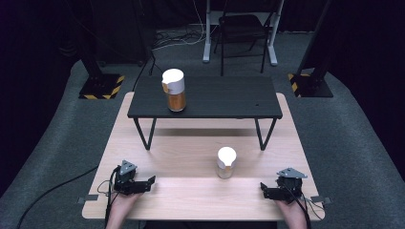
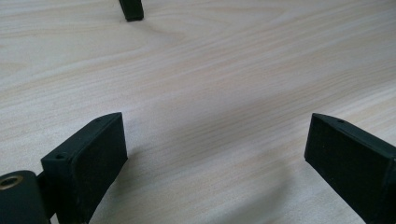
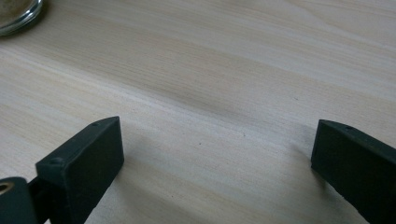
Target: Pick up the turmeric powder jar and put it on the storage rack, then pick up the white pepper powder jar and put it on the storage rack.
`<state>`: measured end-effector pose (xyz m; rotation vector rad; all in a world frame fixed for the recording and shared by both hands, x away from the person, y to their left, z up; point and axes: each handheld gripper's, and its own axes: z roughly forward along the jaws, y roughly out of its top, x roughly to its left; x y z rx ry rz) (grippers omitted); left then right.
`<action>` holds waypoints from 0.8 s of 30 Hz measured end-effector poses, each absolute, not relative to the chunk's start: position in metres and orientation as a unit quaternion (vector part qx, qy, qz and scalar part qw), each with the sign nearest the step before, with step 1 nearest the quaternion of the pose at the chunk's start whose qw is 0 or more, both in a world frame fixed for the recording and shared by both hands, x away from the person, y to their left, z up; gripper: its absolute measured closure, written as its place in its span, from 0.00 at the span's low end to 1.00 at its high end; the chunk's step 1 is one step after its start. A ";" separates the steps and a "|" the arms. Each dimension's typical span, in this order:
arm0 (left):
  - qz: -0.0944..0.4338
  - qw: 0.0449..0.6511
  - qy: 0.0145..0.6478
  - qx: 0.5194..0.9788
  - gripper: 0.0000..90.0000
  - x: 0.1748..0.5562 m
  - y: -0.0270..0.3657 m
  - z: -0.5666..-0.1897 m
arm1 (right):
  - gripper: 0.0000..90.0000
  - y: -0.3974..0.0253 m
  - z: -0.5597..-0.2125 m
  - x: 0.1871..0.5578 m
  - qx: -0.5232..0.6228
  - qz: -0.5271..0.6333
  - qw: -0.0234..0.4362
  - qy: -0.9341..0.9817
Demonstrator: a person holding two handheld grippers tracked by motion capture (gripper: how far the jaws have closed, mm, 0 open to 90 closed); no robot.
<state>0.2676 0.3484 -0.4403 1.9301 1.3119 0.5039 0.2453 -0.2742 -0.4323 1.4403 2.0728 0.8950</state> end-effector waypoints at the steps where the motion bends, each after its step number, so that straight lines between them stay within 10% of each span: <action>1: 0.196 0.362 0.511 0.754 0.06 0.269 0.347 -0.439 | 0.02 -0.274 -0.432 0.245 0.523 0.325 0.230 0.753; 24: 0.214 0.336 0.503 0.767 0.06 0.269 0.335 -0.437 | 0.07 -0.280 -0.433 0.243 0.527 0.336 0.230 0.746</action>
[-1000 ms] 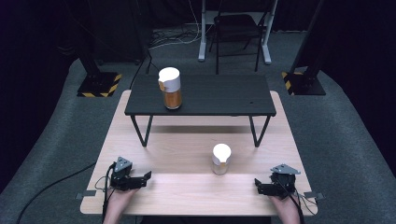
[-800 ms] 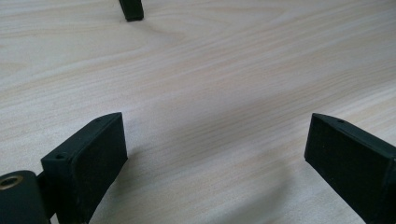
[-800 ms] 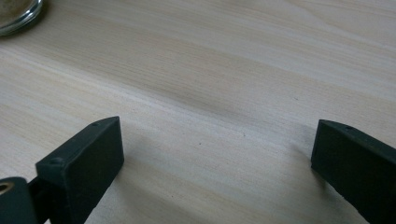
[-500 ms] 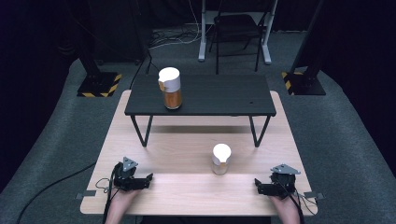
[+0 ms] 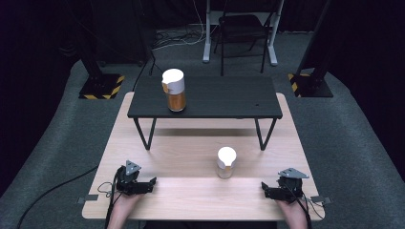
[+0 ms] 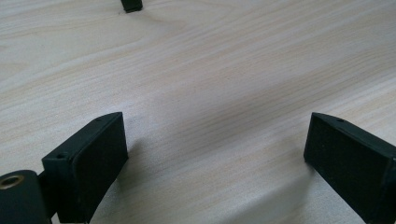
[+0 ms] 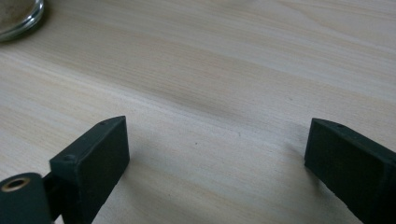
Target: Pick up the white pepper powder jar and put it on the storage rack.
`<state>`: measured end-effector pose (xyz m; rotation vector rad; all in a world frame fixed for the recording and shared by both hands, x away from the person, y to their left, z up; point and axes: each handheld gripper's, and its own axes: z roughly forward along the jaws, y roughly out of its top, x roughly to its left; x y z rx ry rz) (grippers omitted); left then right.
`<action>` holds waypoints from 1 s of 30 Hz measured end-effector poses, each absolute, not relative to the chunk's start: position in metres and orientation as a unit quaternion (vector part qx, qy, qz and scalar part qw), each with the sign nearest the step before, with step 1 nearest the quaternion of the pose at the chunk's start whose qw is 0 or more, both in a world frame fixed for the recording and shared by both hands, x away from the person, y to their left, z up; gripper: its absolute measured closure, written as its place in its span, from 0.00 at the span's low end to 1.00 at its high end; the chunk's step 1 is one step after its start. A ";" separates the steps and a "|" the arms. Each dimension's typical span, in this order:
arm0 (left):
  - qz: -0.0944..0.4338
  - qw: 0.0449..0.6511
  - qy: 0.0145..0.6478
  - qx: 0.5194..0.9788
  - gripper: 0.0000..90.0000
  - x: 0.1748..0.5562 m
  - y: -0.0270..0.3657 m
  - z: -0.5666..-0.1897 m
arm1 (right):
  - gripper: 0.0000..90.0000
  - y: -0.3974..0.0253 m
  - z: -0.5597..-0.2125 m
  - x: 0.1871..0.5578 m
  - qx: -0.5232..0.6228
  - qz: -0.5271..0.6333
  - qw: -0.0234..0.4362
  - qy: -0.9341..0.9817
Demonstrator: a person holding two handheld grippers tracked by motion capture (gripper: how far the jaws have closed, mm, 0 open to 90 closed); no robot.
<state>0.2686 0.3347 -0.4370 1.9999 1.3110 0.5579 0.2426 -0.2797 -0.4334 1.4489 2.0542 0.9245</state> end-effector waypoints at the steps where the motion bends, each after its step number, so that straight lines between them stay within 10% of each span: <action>1: 0.214 0.336 0.502 0.768 0.06 0.269 0.335 -0.437 | 0.07 -0.281 -0.433 0.242 0.528 0.338 0.228 0.744; 30: 0.213 0.334 0.502 0.768 0.05 0.269 0.334 -0.437 | 0.09 -0.281 -0.414 0.200 0.462 0.480 0.266 0.697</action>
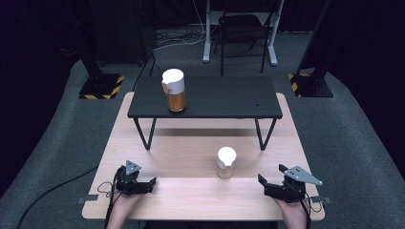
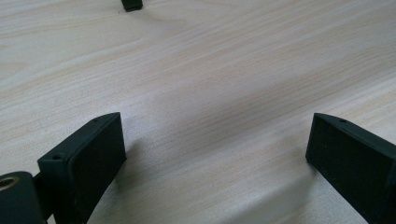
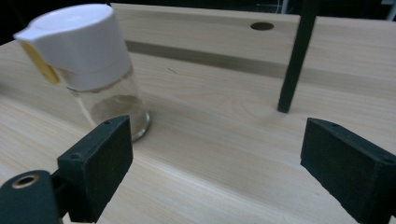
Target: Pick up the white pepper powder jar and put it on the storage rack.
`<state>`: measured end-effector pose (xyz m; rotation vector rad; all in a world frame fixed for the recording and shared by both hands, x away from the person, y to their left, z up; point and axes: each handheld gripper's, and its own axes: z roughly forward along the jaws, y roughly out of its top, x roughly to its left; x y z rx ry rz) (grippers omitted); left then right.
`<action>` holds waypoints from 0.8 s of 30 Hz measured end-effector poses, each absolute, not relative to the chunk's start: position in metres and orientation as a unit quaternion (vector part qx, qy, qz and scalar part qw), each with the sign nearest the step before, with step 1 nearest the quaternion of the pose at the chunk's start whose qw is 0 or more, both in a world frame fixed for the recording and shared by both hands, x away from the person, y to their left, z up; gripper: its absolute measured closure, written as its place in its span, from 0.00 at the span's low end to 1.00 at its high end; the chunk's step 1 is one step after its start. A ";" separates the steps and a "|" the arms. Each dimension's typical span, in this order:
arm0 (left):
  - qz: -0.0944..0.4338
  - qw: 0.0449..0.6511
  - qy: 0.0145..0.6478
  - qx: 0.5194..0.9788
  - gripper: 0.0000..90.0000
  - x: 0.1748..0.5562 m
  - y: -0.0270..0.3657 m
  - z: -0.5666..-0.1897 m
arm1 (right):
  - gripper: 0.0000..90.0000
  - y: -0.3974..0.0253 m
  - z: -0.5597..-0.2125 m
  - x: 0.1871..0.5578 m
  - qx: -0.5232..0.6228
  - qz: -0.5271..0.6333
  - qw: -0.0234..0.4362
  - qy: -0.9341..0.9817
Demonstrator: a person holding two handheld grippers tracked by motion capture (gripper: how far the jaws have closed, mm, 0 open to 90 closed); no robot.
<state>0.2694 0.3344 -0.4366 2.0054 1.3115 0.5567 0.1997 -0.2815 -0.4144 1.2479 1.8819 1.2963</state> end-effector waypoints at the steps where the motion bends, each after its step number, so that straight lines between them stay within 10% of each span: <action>1: 0.213 0.334 0.503 0.768 0.05 0.269 0.334 -0.437 | 0.10 -0.280 -0.414 0.199 0.458 0.482 0.266 0.697; 24: 0.212 0.334 0.501 0.770 0.04 0.271 0.332 -0.436 | 0.12 -0.241 -0.405 0.207 0.420 0.522 0.244 0.701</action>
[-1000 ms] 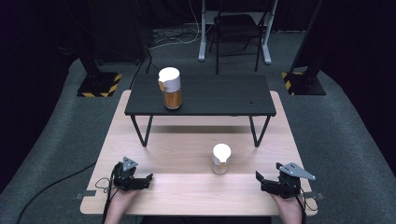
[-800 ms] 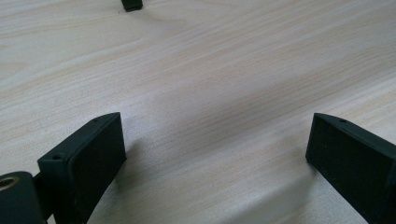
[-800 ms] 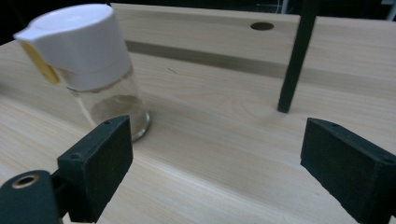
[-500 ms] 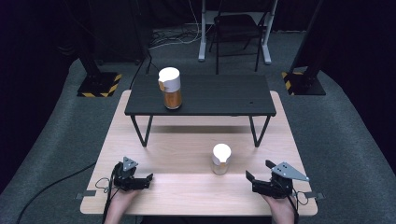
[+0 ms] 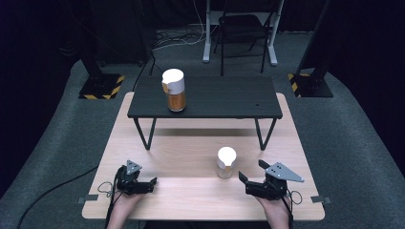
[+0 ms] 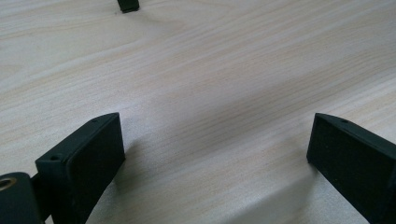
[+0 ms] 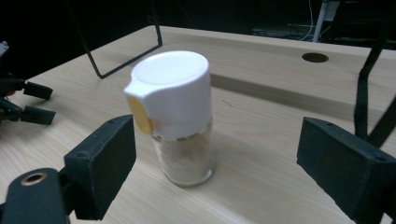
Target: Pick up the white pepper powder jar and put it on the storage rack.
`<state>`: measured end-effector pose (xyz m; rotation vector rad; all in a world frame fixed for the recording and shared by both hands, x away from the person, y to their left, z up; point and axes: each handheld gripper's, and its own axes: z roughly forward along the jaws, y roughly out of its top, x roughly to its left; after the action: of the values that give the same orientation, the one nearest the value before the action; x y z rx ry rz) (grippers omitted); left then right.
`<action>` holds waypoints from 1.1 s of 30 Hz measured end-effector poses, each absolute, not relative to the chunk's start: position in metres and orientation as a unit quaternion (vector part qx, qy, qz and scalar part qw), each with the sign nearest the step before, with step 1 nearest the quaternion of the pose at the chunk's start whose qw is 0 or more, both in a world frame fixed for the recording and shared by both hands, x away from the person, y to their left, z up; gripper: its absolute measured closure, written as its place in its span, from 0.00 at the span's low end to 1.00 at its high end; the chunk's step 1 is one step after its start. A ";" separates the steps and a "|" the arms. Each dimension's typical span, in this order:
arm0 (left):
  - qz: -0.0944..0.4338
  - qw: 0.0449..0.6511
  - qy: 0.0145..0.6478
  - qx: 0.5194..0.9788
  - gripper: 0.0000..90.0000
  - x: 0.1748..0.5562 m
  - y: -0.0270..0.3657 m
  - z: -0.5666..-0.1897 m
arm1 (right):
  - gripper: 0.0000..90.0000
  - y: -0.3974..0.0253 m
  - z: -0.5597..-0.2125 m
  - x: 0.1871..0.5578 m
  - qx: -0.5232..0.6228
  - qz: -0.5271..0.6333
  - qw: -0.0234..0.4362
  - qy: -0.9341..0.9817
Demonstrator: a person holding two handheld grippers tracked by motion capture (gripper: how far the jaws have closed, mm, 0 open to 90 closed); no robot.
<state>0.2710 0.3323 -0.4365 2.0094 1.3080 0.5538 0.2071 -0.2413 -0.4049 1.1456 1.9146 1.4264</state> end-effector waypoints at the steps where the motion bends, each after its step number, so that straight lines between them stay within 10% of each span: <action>1: 0.212 0.334 0.501 0.770 0.04 0.271 0.332 -0.436 | 0.12 -0.239 -0.405 0.208 0.418 0.525 0.243 0.700; 33: 0.210 0.335 0.496 0.773 0.04 0.272 0.331 -0.436 | 0.14 -0.175 -0.422 0.239 0.428 0.525 0.253 0.691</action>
<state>0.2720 0.3314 -0.4365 2.0163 1.2954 0.5490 0.2389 -0.1753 -0.4223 1.1629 1.8793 1.4274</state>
